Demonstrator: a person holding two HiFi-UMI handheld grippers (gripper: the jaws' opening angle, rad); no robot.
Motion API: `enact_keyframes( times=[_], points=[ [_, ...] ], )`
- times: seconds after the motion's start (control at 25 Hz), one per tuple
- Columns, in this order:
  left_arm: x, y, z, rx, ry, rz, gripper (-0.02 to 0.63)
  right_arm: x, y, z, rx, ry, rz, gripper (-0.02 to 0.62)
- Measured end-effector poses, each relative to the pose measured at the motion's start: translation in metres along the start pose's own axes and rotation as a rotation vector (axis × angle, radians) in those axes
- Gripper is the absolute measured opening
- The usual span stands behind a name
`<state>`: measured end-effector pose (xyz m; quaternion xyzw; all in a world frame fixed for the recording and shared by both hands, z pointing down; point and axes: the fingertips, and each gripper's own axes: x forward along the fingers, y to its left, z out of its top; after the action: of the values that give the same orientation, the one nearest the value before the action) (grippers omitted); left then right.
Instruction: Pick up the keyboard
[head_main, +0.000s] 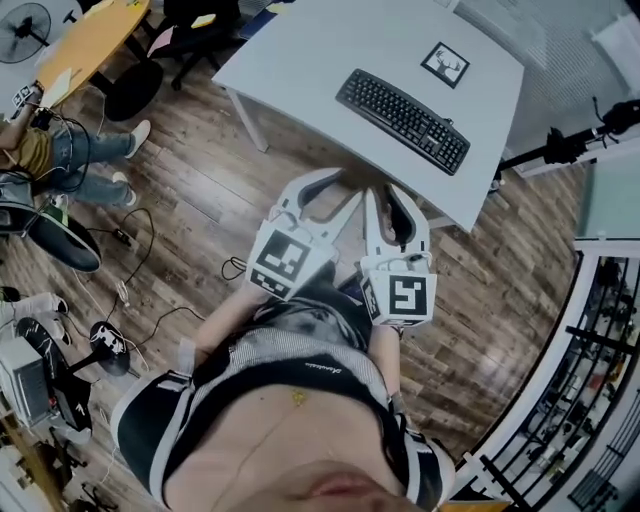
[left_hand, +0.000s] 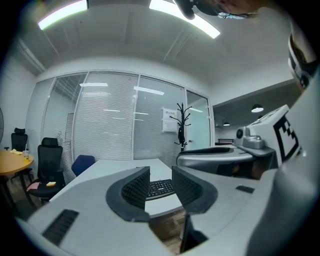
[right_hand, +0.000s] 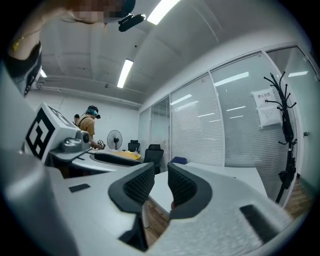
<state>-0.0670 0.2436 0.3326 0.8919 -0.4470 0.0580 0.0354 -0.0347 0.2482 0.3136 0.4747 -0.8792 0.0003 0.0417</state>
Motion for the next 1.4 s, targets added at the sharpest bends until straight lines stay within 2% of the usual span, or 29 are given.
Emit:
enact_keyframes(
  times=[0.36,0.76,1.4],
  points=[
    [0.033,0.008,0.011,0.002,-0.018,0.035,0.115,0.021,-0.03,0.006,-0.024,-0.008,0.03,0.086],
    [0.07,0.015,0.007,-0.006,-0.011,0.073,0.115,0.037,-0.067,-0.005,-0.027,-0.001,0.052,0.086],
    [0.09,0.007,-0.001,0.015,0.016,0.03,0.115,0.038,-0.084,-0.023,0.002,0.039,0.026,0.086]
  ],
)
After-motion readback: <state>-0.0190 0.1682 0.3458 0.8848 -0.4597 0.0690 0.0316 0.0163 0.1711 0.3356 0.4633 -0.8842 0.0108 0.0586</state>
